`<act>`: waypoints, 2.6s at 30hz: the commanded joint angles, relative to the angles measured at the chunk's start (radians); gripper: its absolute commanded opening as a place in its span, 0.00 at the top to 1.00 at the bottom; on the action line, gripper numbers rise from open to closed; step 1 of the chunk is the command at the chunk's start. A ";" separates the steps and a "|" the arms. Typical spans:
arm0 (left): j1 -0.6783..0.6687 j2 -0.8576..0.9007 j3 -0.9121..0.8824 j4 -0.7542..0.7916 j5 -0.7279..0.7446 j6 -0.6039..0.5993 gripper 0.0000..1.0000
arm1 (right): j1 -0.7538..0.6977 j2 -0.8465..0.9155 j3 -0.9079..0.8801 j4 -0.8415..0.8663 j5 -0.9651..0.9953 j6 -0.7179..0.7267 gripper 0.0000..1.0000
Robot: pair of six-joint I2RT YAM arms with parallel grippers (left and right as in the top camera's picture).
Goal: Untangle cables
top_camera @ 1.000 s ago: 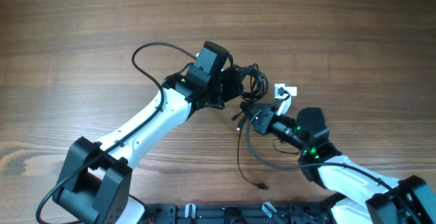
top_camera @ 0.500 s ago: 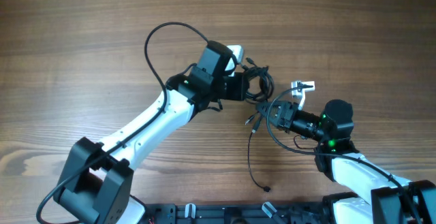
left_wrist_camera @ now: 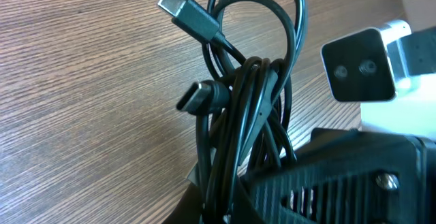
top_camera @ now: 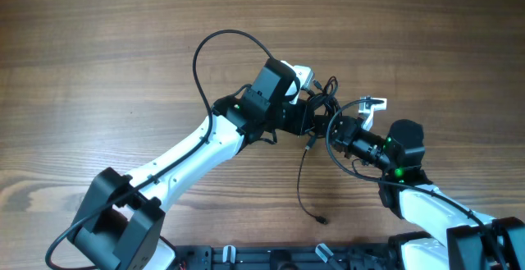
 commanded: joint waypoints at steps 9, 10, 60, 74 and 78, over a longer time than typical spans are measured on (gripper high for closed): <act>-0.008 -0.014 0.010 -0.072 0.145 0.207 0.96 | -0.006 -0.006 -0.003 -0.063 0.209 0.060 0.96; -0.008 -0.014 0.010 -0.076 0.192 0.238 0.96 | -0.006 -0.006 -0.003 -0.062 0.219 0.062 0.96; 0.338 -0.014 0.010 -0.403 0.970 0.662 0.96 | -0.006 -0.006 -0.003 0.118 0.138 -0.599 0.00; 0.308 -0.014 0.009 -0.405 1.034 0.662 0.96 | -0.006 -0.006 -0.003 0.302 -0.127 -0.598 0.00; 0.264 -0.014 0.009 -0.404 1.051 0.662 0.96 | -0.006 -0.006 -0.003 0.303 -0.126 -0.598 0.00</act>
